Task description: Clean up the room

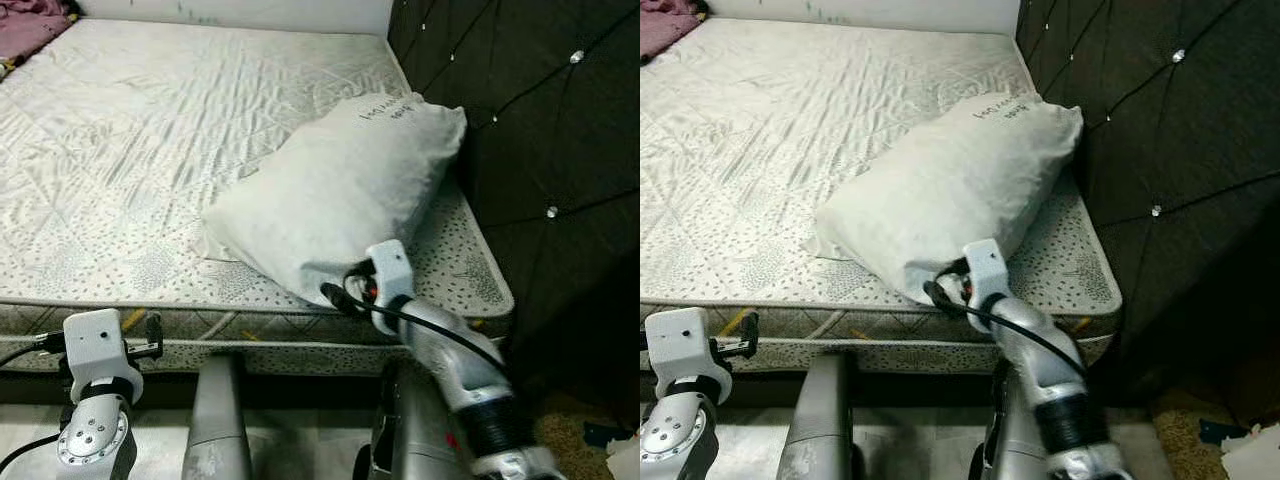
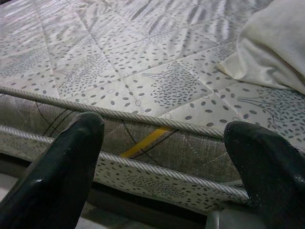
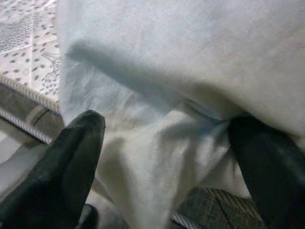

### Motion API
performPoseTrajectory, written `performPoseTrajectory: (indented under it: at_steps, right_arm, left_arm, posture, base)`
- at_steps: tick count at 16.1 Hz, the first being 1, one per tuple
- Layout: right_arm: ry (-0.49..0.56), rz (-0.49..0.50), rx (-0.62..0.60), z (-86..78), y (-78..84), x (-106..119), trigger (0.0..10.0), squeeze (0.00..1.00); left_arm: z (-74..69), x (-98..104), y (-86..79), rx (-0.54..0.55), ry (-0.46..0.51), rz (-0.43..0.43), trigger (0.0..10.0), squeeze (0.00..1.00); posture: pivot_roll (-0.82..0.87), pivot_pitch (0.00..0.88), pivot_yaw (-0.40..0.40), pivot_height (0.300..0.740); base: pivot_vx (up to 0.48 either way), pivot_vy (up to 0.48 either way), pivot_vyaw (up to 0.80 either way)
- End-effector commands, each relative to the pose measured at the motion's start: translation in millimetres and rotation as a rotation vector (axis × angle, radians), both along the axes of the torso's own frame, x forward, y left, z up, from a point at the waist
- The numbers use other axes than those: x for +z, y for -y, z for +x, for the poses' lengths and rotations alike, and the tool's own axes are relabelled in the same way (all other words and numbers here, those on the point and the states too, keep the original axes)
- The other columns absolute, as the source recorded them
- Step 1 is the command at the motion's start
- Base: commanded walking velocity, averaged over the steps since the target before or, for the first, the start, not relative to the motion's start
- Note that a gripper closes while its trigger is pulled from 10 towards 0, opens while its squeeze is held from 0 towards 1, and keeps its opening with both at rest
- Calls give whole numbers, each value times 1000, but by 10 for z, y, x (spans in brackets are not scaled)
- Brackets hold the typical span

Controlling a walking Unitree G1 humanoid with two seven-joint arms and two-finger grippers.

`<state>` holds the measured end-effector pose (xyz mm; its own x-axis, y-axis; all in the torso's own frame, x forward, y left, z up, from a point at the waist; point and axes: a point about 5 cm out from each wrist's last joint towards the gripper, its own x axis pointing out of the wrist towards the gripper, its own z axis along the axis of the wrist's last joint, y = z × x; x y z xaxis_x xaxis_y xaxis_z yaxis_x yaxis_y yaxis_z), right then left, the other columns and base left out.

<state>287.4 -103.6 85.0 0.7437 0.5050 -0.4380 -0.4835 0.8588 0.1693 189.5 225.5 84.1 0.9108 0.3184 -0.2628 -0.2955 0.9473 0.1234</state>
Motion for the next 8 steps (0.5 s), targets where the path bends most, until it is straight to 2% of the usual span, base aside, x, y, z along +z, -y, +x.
performPoseTrajectory:
  at_steps: [1,3,4,6,7,8]
  right_arm:
    - [-26,46,50,-119,165,58,10000,0]
    - [-134,19,202,-423,300,-35,10000,0]
    - [-153,8,222,-465,334,-59,10000,0]
    - [-151,-34,218,-433,370,-91,10000,0]
    - [-104,-59,148,-307,330,-75,10000,0]
    - [-88,-54,121,-267,310,-51,10000,0]
  left_arm:
    - [16,15,-5,-3,6,6,10000,0]
    - [39,4,26,-31,2,1,10000,0]
    - [42,0,34,-39,0,1,10000,0]
    - [47,-5,38,-50,-5,2,10000,0]
    - [59,1,37,-50,-3,2,10000,0]
    - [65,4,37,-51,-2,2,10000,0]
  posture:
    - [159,3,-47,520]
    - [134,6,-33,520]
    - [134,6,-33,520]
    - [127,15,-23,520]
    - [132,17,-26,520]
    - [132,17,-26,520]
  base:
    - [0,0,0]
    - [0,0,0]
    - [0,0,0]
    - [0,0,0]
    - [0,0,0]
    - [0,0,0]
